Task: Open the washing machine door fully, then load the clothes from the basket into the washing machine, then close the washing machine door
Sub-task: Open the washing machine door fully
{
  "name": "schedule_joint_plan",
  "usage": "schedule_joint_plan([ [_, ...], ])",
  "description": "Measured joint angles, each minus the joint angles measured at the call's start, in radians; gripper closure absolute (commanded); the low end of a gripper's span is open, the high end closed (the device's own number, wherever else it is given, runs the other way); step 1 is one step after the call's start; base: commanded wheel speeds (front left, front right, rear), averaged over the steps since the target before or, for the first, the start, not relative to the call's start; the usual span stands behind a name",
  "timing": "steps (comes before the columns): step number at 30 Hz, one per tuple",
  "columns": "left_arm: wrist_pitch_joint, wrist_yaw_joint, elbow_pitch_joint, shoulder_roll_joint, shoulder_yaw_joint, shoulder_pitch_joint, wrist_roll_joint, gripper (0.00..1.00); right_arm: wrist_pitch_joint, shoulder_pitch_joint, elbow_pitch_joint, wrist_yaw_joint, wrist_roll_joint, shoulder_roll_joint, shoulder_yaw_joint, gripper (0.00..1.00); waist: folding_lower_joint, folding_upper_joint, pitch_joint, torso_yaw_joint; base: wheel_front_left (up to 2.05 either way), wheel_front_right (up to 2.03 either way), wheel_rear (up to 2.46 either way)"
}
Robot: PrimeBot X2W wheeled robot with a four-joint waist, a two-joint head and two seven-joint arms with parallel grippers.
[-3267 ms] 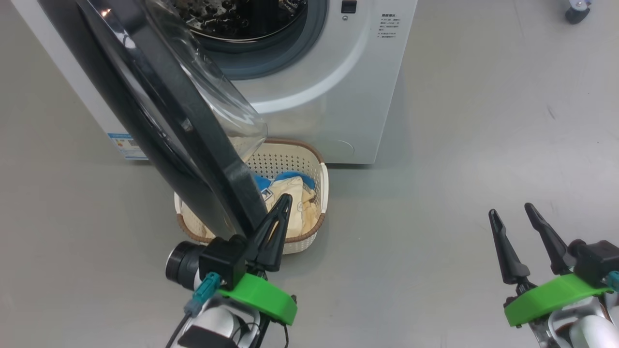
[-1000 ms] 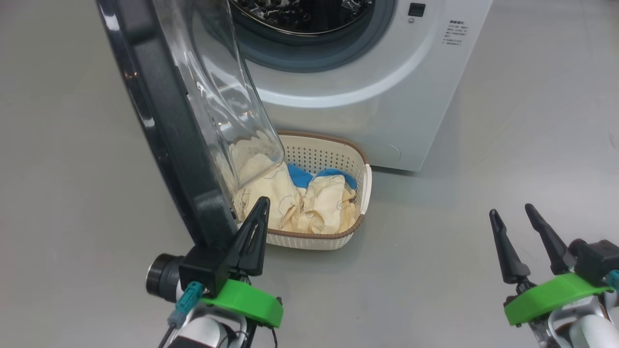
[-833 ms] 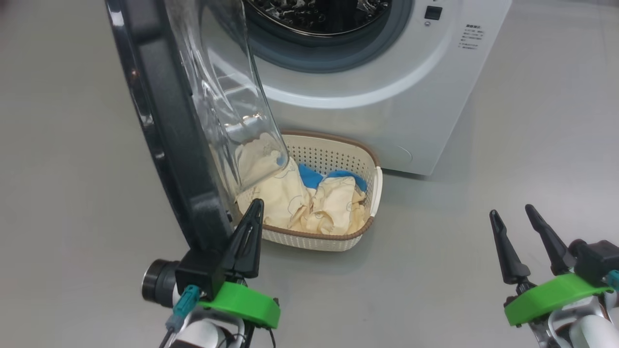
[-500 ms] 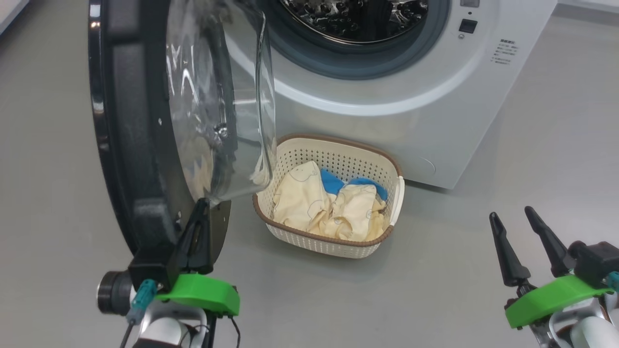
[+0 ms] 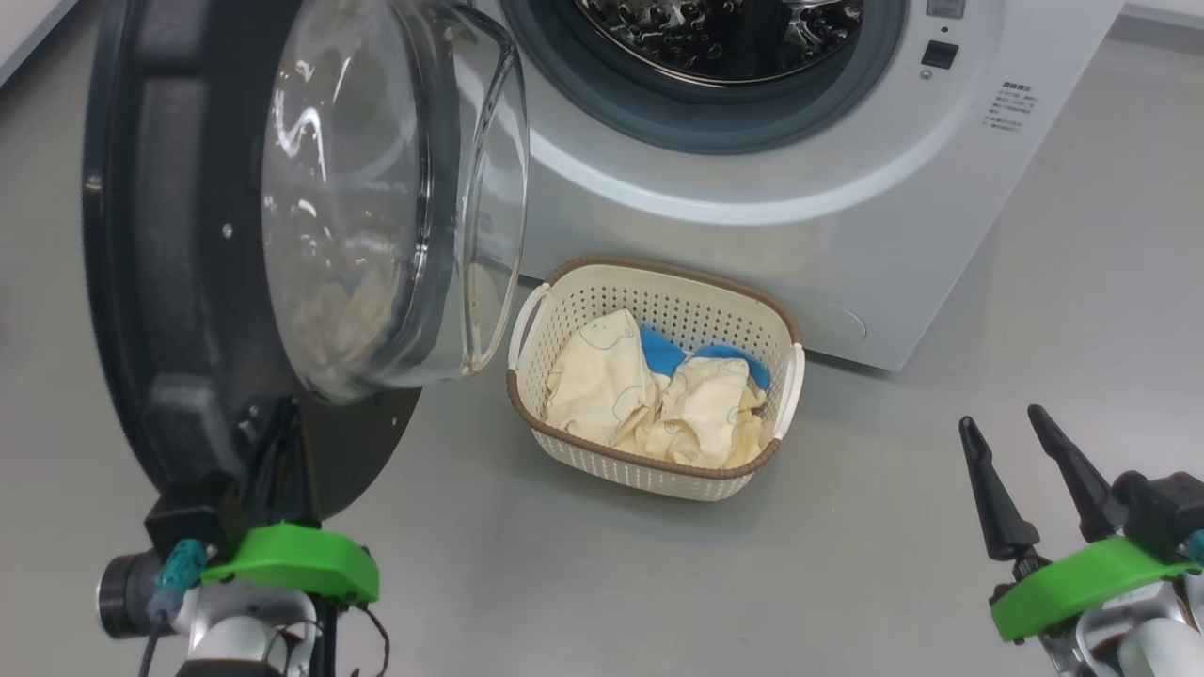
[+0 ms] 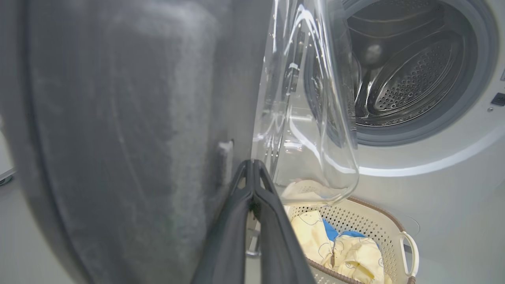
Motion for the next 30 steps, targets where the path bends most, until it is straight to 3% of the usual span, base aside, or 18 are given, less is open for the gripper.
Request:
schedule_joint_plan([
  [22,-0.045,0.004,0.247,0.090,0.248,-0.198,-0.118,1.00,0.000,-0.059,-0.022,0.000,0.004,-0.075,0.016,0.00,0.0001,0.0000,0.134,-0.039,0.00,0.00,0.00],
  [30,-0.053,0.003,0.318,0.091,0.335,-0.262,-0.142,1.00,0.007,-0.072,-0.039,0.000,0.008,-0.095,0.013,0.00,0.0001,0.0000,0.175,-0.044,0.00,0.00,0.00],
])
